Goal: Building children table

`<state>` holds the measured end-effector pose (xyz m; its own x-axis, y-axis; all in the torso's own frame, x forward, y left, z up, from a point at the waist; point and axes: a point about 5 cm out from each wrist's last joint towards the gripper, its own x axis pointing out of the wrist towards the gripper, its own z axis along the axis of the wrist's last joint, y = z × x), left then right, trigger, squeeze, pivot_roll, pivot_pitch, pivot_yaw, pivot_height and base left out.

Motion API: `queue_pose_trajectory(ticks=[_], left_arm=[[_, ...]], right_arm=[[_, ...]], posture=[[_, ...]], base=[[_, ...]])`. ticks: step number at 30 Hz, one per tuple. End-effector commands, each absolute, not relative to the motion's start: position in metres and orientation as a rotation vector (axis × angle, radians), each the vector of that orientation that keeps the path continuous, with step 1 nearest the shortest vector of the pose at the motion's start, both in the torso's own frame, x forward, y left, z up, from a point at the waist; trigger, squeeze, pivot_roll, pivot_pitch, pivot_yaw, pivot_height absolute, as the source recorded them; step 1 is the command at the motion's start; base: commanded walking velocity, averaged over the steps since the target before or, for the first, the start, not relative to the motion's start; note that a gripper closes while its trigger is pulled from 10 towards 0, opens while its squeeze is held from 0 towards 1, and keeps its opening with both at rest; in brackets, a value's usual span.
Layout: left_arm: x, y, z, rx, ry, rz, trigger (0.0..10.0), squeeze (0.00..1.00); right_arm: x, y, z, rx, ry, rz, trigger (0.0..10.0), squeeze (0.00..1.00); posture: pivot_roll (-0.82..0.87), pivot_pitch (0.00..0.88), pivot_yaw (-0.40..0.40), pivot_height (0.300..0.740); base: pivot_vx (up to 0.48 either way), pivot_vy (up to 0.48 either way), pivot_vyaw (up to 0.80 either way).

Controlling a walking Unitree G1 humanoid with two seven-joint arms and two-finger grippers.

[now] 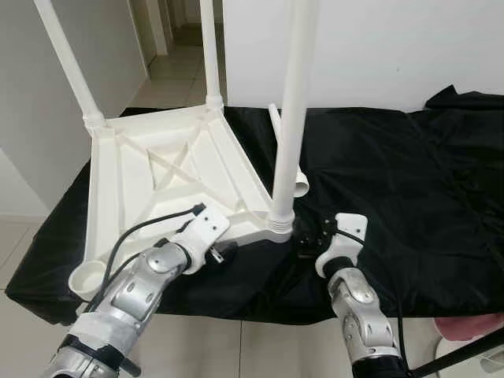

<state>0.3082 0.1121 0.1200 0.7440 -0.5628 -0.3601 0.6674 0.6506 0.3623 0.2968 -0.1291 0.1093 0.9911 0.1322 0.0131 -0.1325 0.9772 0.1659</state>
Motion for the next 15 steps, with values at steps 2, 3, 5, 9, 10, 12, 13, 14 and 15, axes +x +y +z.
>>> queue_pose_trajectory(ticks=[2,3,5,9,10,12,13,14,15], left_arm=[[0.321,0.133,0.122,0.552,0.201,-0.479,10.0,0.0],[0.323,0.135,0.122,0.557,0.202,-0.469,10.0,0.0],[0.324,0.135,0.122,0.559,0.204,-0.463,10.0,0.0],[0.325,0.133,0.125,0.547,0.184,-0.475,10.0,0.0],[0.325,0.133,0.125,0.547,0.184,-0.475,10.0,0.0],[0.315,0.122,0.128,0.475,0.159,-0.554,10.0,0.0],[0.312,0.117,0.129,0.447,0.146,-0.586,10.0,0.0],[0.312,0.117,0.129,0.447,0.146,-0.586,10.0,0.0],[0.309,0.115,0.13,0.43,0.138,-0.605,10.0,0.0]], right_arm=[[0.307,-0.118,0.113,0.183,-0.018,0.194,10.0,0.0],[0.31,-0.117,0.113,0.177,-0.019,0.197,10.0,0.0],[0.312,-0.117,0.113,0.171,-0.02,0.199,10.0,0.0],[0.311,-0.121,0.115,0.164,-0.032,0.183,10.0,0.0],[0.311,-0.121,0.115,0.164,-0.032,0.183,10.0,0.0],[0.302,-0.132,0.113,0.146,-0.049,0.143,10.0,0.0],[0.3,-0.135,0.113,0.138,-0.058,0.126,10.0,0.0],[0.3,-0.135,0.113,0.138,-0.058,0.126,10.0,0.0],[0.298,-0.138,0.113,0.133,-0.063,0.115,10.0,0.0]], posture=[[-0.02,0.026,0.043,0.74],[-0.02,0.025,0.041,0.74],[-0.02,0.025,0.041,0.74],[-0.02,0.022,0.035,0.74],[-0.02,0.022,0.035,0.74],[-0.01,0.024,0.033,0.74],[-0.01,0.024,0.033,0.74],[-0.01,0.024,0.033,0.74],[-0.01,0.024,0.033,0.74]], base=[[0.0,0.0,0.0],[0.0,0.0,0.0],[0.0,0.0,0.0],[0.0,0.0,0.0],[0.0,0.0,0.0],[0.0,0.0,0.0],[0.0,0.0,0.0],[0.0,0.0,0.0],[0.0,0.0,0.0]])
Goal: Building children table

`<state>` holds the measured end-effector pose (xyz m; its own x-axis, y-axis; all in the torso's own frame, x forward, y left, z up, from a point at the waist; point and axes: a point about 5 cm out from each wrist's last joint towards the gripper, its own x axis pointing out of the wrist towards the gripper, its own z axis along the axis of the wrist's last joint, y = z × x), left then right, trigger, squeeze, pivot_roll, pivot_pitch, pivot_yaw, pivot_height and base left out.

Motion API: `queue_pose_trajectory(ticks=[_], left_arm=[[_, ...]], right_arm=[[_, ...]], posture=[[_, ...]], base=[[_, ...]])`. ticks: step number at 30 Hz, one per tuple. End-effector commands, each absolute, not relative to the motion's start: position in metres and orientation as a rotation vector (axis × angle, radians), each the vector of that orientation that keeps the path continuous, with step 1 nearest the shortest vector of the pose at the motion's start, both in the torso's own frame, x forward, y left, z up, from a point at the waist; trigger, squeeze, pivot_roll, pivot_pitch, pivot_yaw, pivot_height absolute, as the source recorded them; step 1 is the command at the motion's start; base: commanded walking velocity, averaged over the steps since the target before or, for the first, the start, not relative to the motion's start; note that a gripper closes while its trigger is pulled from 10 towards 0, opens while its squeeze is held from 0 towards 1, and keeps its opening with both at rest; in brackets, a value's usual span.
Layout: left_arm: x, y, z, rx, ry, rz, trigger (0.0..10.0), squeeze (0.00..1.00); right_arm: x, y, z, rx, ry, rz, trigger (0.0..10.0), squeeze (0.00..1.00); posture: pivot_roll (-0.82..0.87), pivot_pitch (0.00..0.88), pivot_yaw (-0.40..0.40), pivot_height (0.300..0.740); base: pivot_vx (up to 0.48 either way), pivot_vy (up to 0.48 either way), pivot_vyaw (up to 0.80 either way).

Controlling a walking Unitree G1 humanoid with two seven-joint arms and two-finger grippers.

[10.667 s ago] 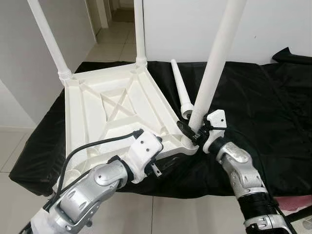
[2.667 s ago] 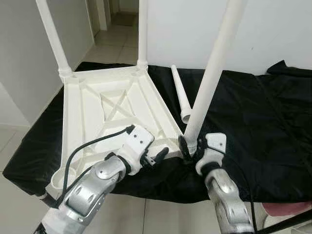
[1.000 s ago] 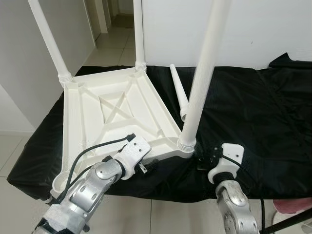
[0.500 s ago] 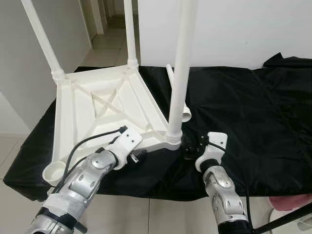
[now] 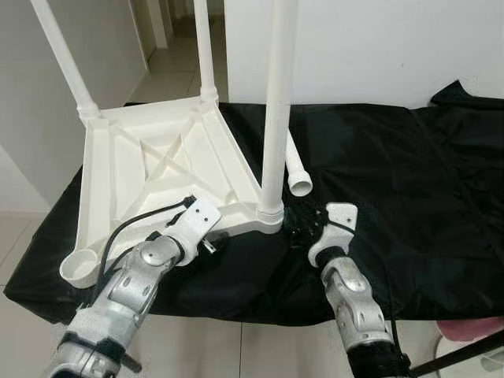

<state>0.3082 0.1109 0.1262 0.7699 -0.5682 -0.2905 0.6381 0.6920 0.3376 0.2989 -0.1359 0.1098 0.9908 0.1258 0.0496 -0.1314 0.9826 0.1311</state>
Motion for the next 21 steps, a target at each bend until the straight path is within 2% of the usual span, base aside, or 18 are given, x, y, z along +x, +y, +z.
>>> queue_pose_trajectory(ticks=[1,4,7,21], left_arm=[[0.306,0.111,0.131,0.395,0.129,-0.638,10.0,0.0],[0.285,0.086,0.144,0.273,0.045,-0.843,10.0,0.0],[0.279,0.079,0.148,0.213,0.032,-0.888,10.0,0.0],[0.276,0.055,0.167,0.095,-0.014,-0.911,10.0,0.0]], right_arm=[[0.297,-0.14,0.113,0.128,-0.078,0.104,10.0,0.0],[0.303,-0.157,0.117,0.1,-0.113,0.006,10.0,0.0],[0.308,-0.161,0.119,0.091,-0.118,-0.014,10.0,0.0],[0.331,-0.171,0.124,0.089,-0.121,-0.056,10.0,0.0]], posture=[[-0.02,0.026,0.03,0.74],[-0.02,0.029,0.032,0.74],[-0.02,0.029,0.032,0.74],[0.01,0.066,0.029,0.74]], base=[[0.0,0.0,0.0],[0.0,0.0,0.0],[0.0,0.0,0.0],[0.0,0.0,0.0]])
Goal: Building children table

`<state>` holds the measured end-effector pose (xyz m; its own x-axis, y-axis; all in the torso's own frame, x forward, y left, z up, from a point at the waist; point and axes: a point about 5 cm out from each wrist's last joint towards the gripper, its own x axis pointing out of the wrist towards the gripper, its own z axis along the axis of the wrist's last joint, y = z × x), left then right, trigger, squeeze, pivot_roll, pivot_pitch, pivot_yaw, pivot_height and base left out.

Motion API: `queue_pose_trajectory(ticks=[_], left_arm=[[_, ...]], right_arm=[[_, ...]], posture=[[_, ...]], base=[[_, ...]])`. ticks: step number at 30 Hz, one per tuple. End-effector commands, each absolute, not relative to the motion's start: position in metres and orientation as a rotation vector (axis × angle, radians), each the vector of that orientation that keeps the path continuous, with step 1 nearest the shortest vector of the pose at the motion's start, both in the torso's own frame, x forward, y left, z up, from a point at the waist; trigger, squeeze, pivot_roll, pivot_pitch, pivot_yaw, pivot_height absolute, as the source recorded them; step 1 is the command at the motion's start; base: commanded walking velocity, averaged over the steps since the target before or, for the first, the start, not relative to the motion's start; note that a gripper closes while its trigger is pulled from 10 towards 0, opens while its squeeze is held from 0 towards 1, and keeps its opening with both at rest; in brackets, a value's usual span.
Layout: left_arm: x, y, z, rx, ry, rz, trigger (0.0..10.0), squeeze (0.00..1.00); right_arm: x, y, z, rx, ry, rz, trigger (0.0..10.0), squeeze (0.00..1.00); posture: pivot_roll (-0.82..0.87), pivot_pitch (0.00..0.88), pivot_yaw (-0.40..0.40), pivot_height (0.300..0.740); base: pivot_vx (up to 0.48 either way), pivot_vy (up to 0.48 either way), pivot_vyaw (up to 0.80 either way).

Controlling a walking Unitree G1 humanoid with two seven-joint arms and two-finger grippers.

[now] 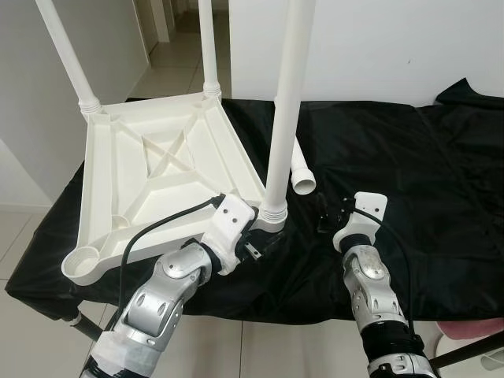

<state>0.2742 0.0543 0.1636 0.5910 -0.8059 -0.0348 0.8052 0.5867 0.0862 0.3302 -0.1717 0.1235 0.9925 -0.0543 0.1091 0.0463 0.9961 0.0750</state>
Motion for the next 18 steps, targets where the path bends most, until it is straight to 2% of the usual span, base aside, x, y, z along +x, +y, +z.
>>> queue_pose_trajectory(ticks=[1,11,14,16,17,18], left_arm=[[0.277,0.052,0.171,0.086,-0.019,-0.904,10.0,0.0],[0.281,0.044,0.183,0.094,-0.011,-0.87,10.0,0.0],[0.282,0.034,0.19,0.074,-0.023,-0.846,10.0,0.0],[0.281,0.033,0.191,0.07,-0.025,-0.842,10.0,0.0],[0.281,0.031,0.193,0.063,-0.026,-0.839,10.0,0.0],[0.281,0.031,0.193,0.063,-0.026,-0.839,10.0,0.0]], right_arm=[[0.335,-0.171,0.126,0.091,-0.124,-0.058,10.0,0.0],[0.354,-0.162,0.14,0.085,-0.145,-0.015,10.0,0.0],[0.368,-0.153,0.156,0.094,-0.168,0.037,10.0,0.0],[0.37,-0.151,0.16,0.096,-0.173,0.047,10.0,0.0],[0.373,-0.149,0.164,0.097,-0.181,0.064,10.0,0.52],[0.373,-0.149,0.164,0.097,-0.181,0.064,10.0,0.52]], posture=[[0.02,0.081,0.028,0.74],[0.04,0.129,0.017,0.74],[0.06,0.182,0.008,0.74],[0.06,0.182,0.008,0.74],[0.07,0.202,0.006,0.74],[0.07,0.202,0.006,0.74]], base=[[0.0,0.0,0.0],[0.0,0.0,0.0],[0.0,0.0,0.0],[0.0,0.0,0.0],[0.0,0.0,0.0],[0.0,0.0,0.0]])
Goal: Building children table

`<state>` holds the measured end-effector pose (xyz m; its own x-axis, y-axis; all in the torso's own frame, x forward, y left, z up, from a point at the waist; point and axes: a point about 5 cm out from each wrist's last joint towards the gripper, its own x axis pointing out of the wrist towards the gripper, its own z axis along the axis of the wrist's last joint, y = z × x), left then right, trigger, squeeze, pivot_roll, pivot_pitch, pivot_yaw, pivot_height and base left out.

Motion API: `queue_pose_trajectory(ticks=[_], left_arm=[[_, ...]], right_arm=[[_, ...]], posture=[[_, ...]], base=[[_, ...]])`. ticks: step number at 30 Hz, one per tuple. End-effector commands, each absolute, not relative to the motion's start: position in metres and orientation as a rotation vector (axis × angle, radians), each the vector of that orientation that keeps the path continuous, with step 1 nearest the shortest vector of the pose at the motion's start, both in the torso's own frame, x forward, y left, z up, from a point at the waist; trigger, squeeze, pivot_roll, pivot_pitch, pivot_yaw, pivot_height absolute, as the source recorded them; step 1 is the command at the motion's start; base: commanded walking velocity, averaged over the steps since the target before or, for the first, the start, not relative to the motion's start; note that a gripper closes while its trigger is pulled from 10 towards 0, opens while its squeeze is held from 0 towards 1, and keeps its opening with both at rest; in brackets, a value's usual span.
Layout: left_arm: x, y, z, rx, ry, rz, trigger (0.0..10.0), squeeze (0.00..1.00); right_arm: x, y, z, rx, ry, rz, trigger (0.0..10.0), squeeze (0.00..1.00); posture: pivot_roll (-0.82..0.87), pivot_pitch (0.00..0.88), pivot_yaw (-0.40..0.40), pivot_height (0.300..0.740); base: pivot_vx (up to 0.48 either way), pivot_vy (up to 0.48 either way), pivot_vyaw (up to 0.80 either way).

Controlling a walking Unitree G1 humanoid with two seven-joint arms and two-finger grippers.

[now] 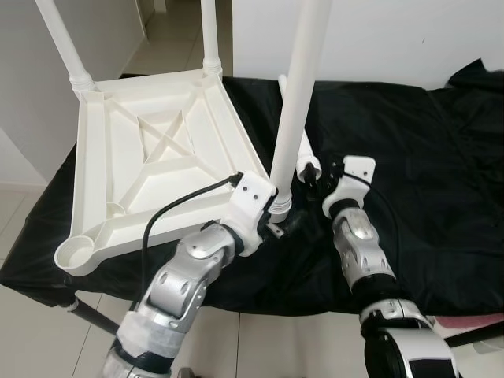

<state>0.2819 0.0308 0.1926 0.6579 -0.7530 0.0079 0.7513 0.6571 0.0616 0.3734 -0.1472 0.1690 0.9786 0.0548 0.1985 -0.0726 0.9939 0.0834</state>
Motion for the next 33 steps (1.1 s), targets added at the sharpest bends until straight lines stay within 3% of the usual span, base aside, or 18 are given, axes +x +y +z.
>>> queue_pose_trajectory(ticks=[1,2,7,9,13,14,15,20,21,24,25,33], left_arm=[[0.281,0.029,0.194,0.058,-0.028,-0.837,10.0,0.0],[0.281,0.027,0.198,0.047,-0.027,-0.839,10.0,0.0],[0.281,0.025,0.202,0.032,-0.027,-0.844,10.0,0.0],[0.28,0.023,0.207,0.011,-0.029,-0.86,10.0,0.0],[0.277,0.023,0.211,-0.022,-0.029,-0.88,10.0,0.0],[0.274,0.023,0.212,-0.029,-0.028,-0.895,10.0,0.22],[0.269,0.024,0.212,-0.039,-0.026,-0.92,10.0,1.0],[0.254,0.025,0.214,-0.028,-0.023,-0.986,10.0,1.0],[0.252,0.025,0.214,-0.021,-0.023,-0.991,10.0,0.92],[0.251,0.025,0.215,-0.016,-0.022,-0.994,10.0,0.92],[0.251,0.024,0.216,-0.012,-0.024,-0.996,10.0,0.0],[0.247,0.027,0.222,-0.001,-0.025,-0.99,10.0,0.0]], right_arm=[[0.376,-0.147,0.168,0.101,-0.188,0.078,10.0,0.92],[0.381,-0.144,0.173,0.104,-0.198,0.096,10.0,1.0],[0.386,-0.141,0.178,0.099,-0.198,0.113,10.0,1.0],[0.392,-0.136,0.186,0.091,-0.196,0.143,10.0,0.0],[0.396,-0.133,0.193,0.082,-0.199,0.158,10.0,0.0],[0.398,-0.133,0.196,0.076,-0.201,0.157,10.0,0.0],[0.4,-0.133,0.199,0.07,-0.199,0.157,10.0,0.0],[0.406,-0.129,0.208,0.058,-0.193,0.168,10.0,0.0],[0.407,-0.128,0.208,0.061,-0.188,0.171,10.0,0.0],[0.408,-0.128,0.208,0.064,-0.183,0.173,10.0,0.0],[0.408,-0.127,0.208,0.064,-0.179,0.175,10.0,0.0],[0.413,-0.121,0.215,0.053,-0.16,0.191,10.0,0.0]], posture=[[0.07,0.216,0.003,0.74],[0.08,0.232,-0.001,0.74],[0.09,0.26,-0.003,0.74],[0.1,0.278,-0.008,0.74],[0.1,0.288,-0.01,0.74],[0.11,0.296,-0.015,0.74],[0.12,0.298,-0.018,0.74],[0.13,0.306,-0.028,0.74],[0.14,0.306,-0.03,0.74],[0.14,0.308,-0.032,0.74],[0.15,0.311,-0.034,0.74],[0.16,0.317,-0.039,0.74]], base=[[0.0,0.0,0.0],[0.0,0.0,0.0],[0.0,0.0,0.0],[0.0,0.0,0.0],[0.0,0.0,0.0],[0.0,0.0,0.0],[0.0,0.0,0.0],[0.0,0.0,0.0],[0.0,0.0,0.0],[0.0,0.0,0.0],[0.0,0.0,0.0],[0.0,0.0,0.0]])
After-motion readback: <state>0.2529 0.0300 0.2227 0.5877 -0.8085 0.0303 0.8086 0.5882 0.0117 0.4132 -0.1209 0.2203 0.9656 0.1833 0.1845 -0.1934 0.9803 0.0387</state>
